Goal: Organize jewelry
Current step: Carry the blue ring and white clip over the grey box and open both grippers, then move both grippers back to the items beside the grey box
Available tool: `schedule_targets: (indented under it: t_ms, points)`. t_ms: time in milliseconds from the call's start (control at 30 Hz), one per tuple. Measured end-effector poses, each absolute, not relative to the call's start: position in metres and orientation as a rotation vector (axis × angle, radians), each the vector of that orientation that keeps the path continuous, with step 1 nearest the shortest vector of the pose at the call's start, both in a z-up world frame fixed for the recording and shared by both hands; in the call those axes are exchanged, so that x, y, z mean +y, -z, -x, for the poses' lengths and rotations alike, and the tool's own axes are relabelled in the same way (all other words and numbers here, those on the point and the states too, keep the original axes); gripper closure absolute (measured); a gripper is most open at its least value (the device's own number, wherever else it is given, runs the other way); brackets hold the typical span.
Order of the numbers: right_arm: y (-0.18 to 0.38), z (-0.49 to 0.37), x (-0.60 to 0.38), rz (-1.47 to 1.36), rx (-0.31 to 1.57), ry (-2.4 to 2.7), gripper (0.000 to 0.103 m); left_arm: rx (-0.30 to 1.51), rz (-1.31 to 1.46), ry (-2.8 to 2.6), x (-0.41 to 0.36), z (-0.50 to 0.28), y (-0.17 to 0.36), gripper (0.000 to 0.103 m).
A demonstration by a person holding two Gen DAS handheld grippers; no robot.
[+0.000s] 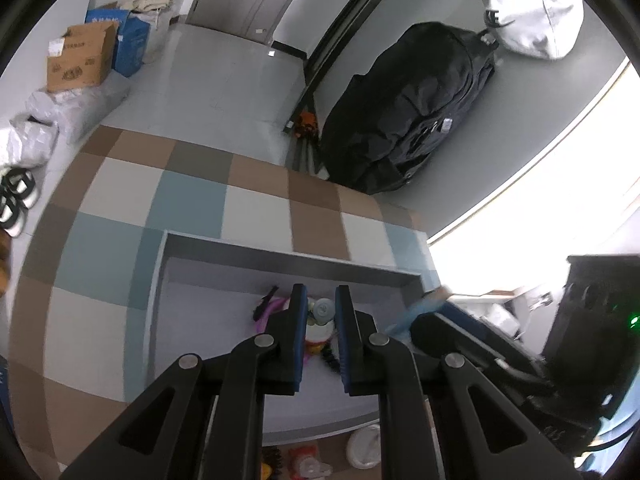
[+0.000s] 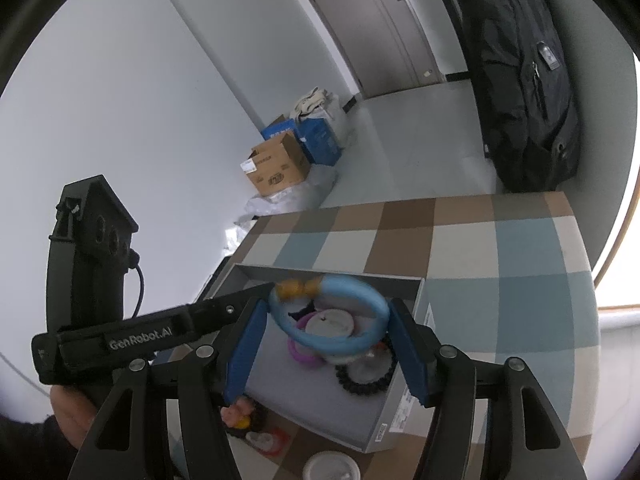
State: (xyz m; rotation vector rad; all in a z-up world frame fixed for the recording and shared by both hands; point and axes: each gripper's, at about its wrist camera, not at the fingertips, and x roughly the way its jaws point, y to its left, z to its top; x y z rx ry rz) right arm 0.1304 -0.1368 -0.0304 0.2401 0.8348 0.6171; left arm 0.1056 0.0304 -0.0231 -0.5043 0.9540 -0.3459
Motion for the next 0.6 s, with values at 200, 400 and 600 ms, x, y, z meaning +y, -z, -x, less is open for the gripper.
schedule_targets:
  t_ms: [200, 400, 600]
  points:
    - [0.017, -0.123, -0.145, -0.263, 0.759, -0.628, 0.014, 0.929, 0.572, 0.357, 0.039, -0.106, 0.018, 0.064]
    - [0.013, -0.118, -0.152, -0.267, 0.744, -0.601, 0.003, 0.900, 0.567, 0.311, 0.044, -0.097, 0.014, 0.052]
    - [0.016, -0.113, -0.156, -0.267, 0.756, -0.562, 0.000, 0.877, 0.475, 0.229, 0.040, -0.084, 0.005, 0.050]
